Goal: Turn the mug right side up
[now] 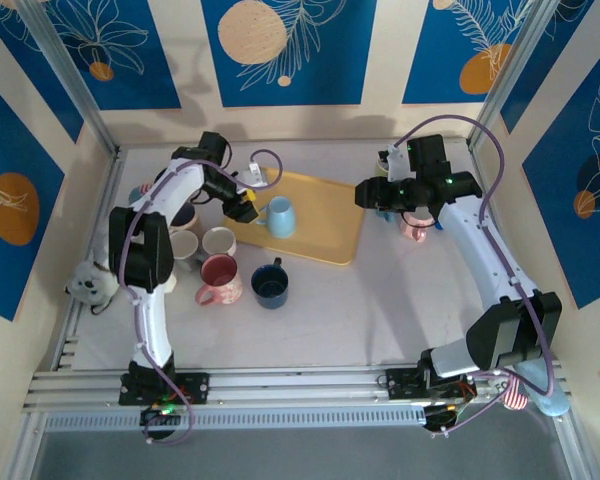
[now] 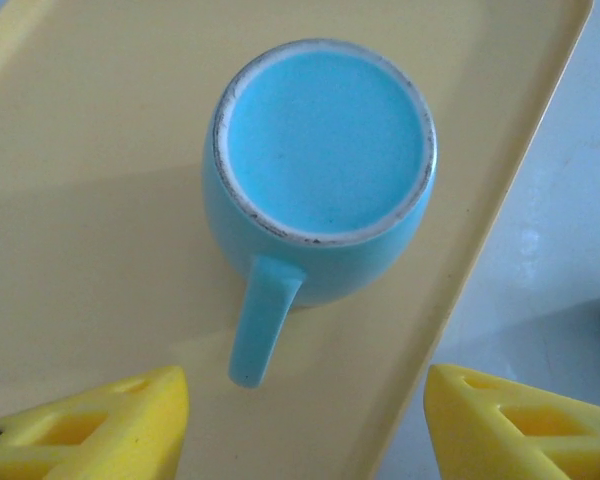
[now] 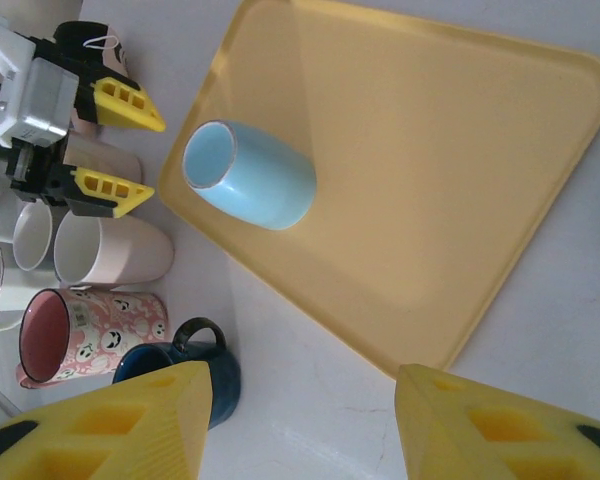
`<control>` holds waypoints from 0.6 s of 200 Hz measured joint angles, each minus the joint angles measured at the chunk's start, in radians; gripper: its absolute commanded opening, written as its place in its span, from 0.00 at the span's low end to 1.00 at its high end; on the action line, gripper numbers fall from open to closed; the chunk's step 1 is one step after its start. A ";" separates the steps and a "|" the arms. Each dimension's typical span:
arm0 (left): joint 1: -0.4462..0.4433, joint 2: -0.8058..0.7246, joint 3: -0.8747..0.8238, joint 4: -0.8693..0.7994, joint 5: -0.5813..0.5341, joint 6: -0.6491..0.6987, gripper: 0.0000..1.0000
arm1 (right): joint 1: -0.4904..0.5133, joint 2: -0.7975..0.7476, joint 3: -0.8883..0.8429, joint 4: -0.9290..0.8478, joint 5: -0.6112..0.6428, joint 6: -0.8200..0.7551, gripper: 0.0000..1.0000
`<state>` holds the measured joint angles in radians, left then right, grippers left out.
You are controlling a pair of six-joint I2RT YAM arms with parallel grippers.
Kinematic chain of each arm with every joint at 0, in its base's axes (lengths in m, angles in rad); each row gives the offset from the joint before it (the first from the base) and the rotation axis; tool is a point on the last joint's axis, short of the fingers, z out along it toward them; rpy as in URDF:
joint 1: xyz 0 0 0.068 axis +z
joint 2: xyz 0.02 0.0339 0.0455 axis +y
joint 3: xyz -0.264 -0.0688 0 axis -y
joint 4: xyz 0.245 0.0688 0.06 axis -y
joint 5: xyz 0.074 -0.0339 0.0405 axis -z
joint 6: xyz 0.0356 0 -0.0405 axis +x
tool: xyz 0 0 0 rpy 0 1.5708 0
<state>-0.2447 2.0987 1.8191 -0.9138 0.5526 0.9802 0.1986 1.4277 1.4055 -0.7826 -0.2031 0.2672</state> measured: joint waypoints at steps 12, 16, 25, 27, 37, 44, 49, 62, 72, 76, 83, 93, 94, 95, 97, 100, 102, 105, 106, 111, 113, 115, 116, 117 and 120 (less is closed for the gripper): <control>-0.005 0.016 0.018 -0.012 -0.004 0.008 0.62 | 0.000 0.004 0.001 0.000 -0.002 -0.001 0.52; -0.006 0.021 0.024 -0.015 -0.006 0.011 0.62 | 0.000 0.006 0.001 -0.001 -0.004 -0.001 0.52; -0.011 0.034 0.044 -0.024 -0.008 0.018 0.61 | 0.000 0.010 0.001 -0.001 -0.005 -0.001 0.52; -0.012 0.037 0.048 -0.025 -0.008 0.020 0.61 | 0.000 0.010 0.001 -0.001 -0.005 -0.001 0.52; -0.018 0.050 0.066 -0.030 -0.012 0.025 0.60 | -0.001 0.015 0.001 -0.003 -0.007 -0.001 0.52; -0.022 0.058 0.075 -0.035 -0.015 0.026 0.59 | -0.001 0.016 0.001 -0.005 -0.007 -0.002 0.52; -0.025 0.063 0.080 -0.039 -0.016 0.026 0.59 | -0.001 0.018 0.001 -0.006 -0.007 -0.003 0.52; -0.034 0.074 0.094 -0.048 -0.023 0.031 0.56 | -0.001 0.018 0.001 -0.010 -0.007 -0.004 0.52; -0.040 0.087 0.108 -0.060 -0.024 0.035 0.55 | -0.001 0.018 0.002 -0.014 -0.007 -0.005 0.52; -0.042 0.093 0.115 -0.065 -0.024 0.037 0.55 | -0.001 0.019 0.002 -0.015 -0.008 -0.005 0.52; -0.047 0.104 0.127 -0.074 -0.027 0.041 0.53 | -0.002 0.019 0.003 -0.016 -0.007 -0.005 0.52; -0.052 0.117 0.140 -0.084 -0.031 0.046 0.51 | -0.003 0.018 0.003 -0.017 -0.007 -0.005 0.52; -0.053 0.118 0.141 -0.085 -0.032 0.047 0.51 | -0.004 0.019 0.003 -0.017 -0.007 -0.005 0.52; -0.053 0.119 0.142 -0.085 -0.033 0.048 0.51 | -0.004 0.019 0.003 -0.018 -0.007 -0.005 0.52; -0.054 0.122 0.143 -0.087 -0.034 0.048 0.51 | -0.004 0.019 0.003 -0.018 -0.007 -0.005 0.52; -0.055 0.125 0.145 -0.090 -0.034 0.050 0.50 | -0.004 0.018 0.003 -0.019 -0.007 -0.005 0.52; -0.056 0.127 0.146 -0.094 -0.037 0.051 0.50 | -0.005 0.018 0.003 -0.019 -0.007 -0.005 0.52; -0.057 0.130 0.148 -0.098 -0.039 0.052 0.50 | -0.005 0.018 0.003 -0.019 -0.007 -0.005 0.52; -0.058 0.130 0.149 -0.098 -0.039 0.051 0.49 | -0.005 0.018 0.003 -0.019 -0.007 -0.005 0.52; -0.059 0.135 0.153 -0.104 -0.042 0.052 0.49 | -0.005 0.018 0.003 -0.019 -0.007 -0.005 0.52; -0.060 0.137 0.154 -0.106 -0.043 0.052 0.48 | -0.005 0.018 0.003 -0.019 -0.007 -0.005 0.52; -0.060 0.138 0.157 -0.109 -0.045 0.053 0.48 | -0.005 0.018 0.003 -0.019 -0.007 -0.005 0.52; -0.061 0.138 0.157 -0.111 -0.046 0.053 0.48 | -0.005 0.018 0.003 -0.019 -0.007 -0.005 0.52; -0.061 0.140 0.159 -0.113 -0.047 0.053 0.48 | -0.005 0.018 0.003 -0.019 -0.007 -0.005 0.52; -0.062 0.142 0.161 -0.117 -0.050 0.055 0.47 | -0.005 0.018 0.003 -0.019 -0.007 -0.005 0.52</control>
<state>-0.3065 2.2406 1.9804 -1.0306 0.5030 1.0351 0.1940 1.4460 1.4086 -0.8021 -0.2104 0.2623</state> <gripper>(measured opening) 0.488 0.522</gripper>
